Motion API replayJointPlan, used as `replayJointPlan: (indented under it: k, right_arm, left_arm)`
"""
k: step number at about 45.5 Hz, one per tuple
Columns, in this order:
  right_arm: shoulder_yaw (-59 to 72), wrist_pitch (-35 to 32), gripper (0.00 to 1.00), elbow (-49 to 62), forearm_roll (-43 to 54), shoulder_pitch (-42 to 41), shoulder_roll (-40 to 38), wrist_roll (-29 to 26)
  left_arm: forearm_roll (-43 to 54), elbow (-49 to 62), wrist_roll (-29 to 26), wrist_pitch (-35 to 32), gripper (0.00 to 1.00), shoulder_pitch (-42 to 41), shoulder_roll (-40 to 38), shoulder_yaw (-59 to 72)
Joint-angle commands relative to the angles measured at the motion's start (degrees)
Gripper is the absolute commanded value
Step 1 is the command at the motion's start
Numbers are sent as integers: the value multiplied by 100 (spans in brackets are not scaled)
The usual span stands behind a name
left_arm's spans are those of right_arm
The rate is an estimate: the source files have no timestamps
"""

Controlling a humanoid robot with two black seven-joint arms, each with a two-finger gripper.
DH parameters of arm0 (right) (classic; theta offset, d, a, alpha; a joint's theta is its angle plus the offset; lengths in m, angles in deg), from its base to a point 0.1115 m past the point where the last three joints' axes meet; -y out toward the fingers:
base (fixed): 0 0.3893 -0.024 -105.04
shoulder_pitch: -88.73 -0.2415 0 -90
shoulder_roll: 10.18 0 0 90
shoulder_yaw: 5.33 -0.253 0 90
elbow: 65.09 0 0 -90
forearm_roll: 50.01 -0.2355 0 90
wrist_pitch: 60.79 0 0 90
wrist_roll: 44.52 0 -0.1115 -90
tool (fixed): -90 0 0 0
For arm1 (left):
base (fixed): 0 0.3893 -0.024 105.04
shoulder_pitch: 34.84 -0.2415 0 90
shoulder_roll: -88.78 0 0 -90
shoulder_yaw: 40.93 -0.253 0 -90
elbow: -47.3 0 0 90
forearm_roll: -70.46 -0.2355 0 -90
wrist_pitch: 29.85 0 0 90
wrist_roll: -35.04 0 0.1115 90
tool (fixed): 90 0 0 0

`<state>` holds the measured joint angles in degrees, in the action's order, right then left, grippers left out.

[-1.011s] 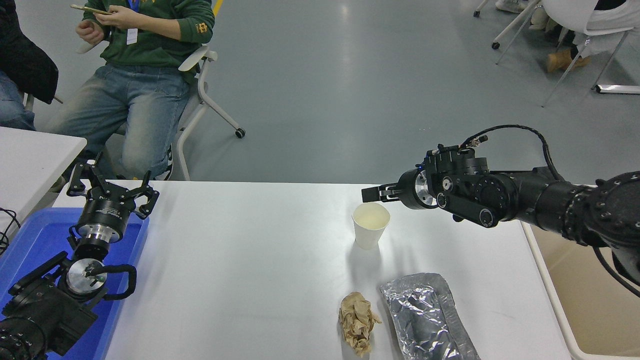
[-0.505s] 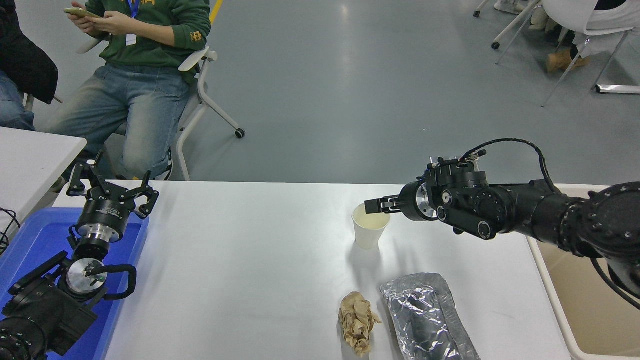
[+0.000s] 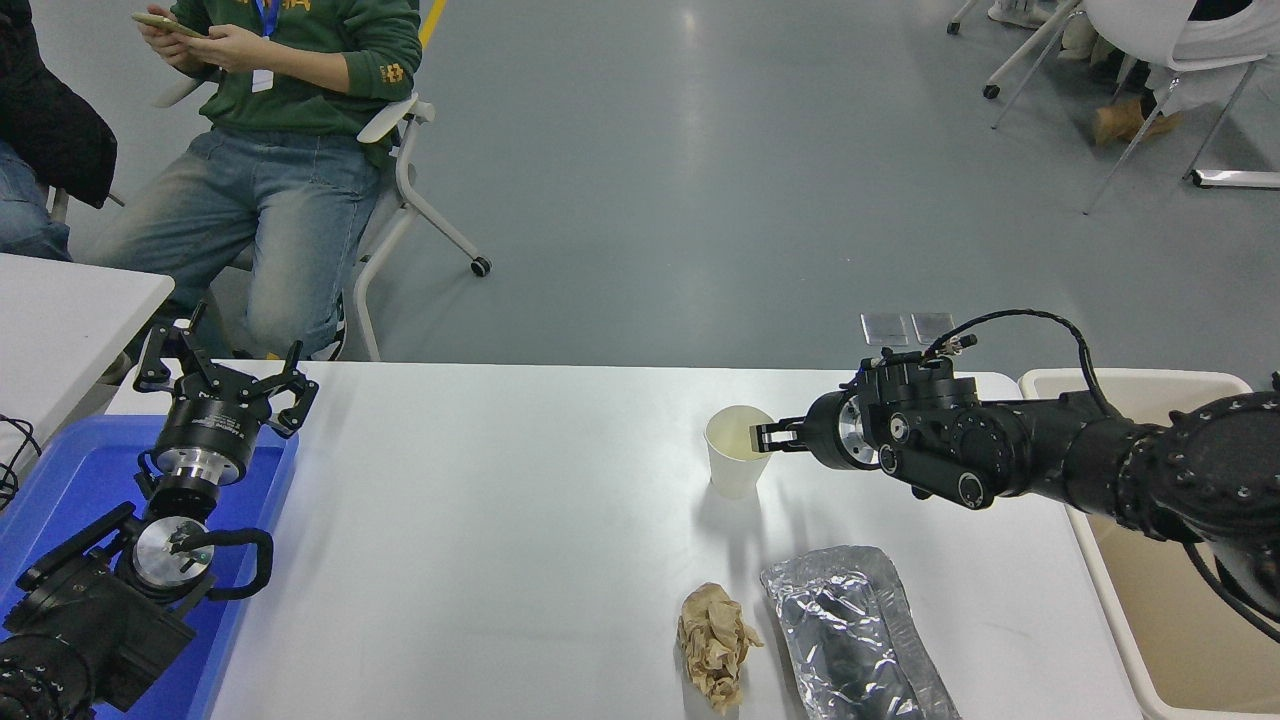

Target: Clean the table surface

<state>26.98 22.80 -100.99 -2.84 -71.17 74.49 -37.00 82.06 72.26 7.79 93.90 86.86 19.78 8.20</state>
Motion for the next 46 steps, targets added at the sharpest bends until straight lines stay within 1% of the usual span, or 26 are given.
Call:
replayJointPlan:
  k: [1,13,24,39,46]
  right_arm:
    - [100,0,0,-4,3,-68,-12,127]
    - [259,-106,0,-127,-32,-410,-56,434]
    - [188,-220,0,-785,-102,-911,-363,514]
    - [144,-194,0,-2393,-102,-1886,-1338,514]
    - [153,-202,0,-2869,-102,-2343,-1743,514]
  left_arm:
    - [0,0,0,0,100,-6,0,0]
    - [0,0,0,0,100,-6,0,0]
    - [0,0,0,0,100,-6,0,0]
    - [0,0,0,0,100,-6,0,0]
    - [0,0,0,0,100,-6,0,0]
